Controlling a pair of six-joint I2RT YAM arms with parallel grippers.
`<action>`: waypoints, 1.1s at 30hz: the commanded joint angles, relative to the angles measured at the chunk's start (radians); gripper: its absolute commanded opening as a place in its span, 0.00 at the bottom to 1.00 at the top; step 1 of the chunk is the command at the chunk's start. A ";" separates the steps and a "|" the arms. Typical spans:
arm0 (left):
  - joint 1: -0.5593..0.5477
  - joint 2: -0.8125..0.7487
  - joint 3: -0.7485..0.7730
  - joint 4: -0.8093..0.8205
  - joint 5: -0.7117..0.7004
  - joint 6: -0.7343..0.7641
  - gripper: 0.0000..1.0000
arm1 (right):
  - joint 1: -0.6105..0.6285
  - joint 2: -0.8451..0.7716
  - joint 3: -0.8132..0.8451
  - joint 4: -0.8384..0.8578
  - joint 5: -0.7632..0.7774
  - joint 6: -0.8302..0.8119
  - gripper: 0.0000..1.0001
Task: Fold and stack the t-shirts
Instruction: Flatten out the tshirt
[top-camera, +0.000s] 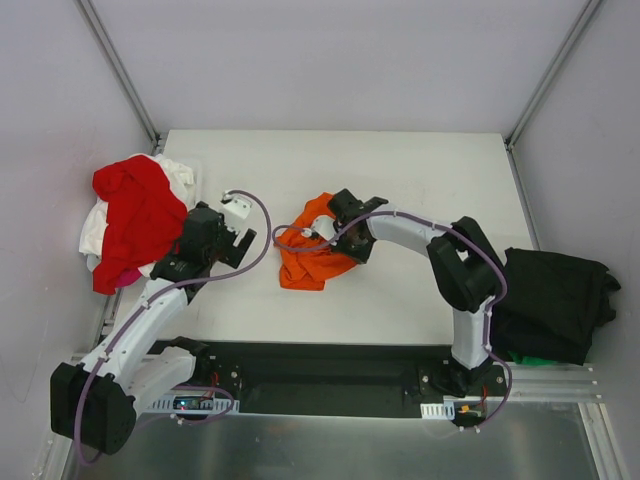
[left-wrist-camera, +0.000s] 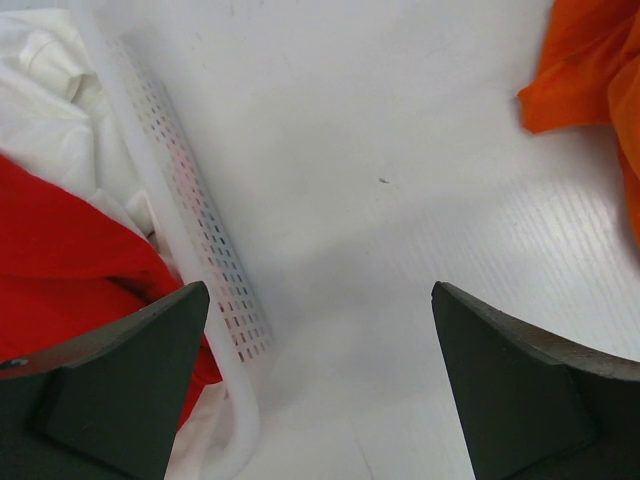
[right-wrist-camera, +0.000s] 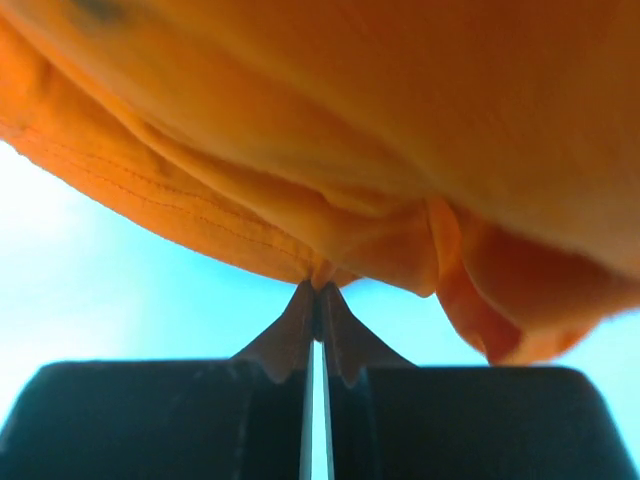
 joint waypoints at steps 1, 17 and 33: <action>0.005 -0.025 -0.009 -0.021 0.103 0.013 0.94 | -0.004 -0.115 -0.022 -0.029 0.190 0.015 0.01; 0.003 0.004 -0.046 -0.023 0.114 0.038 0.92 | -0.021 -0.259 0.061 -0.153 0.449 0.060 0.01; -0.003 0.144 0.023 -0.009 0.146 0.016 0.88 | 0.001 -0.305 0.335 -0.196 0.664 0.058 0.01</action>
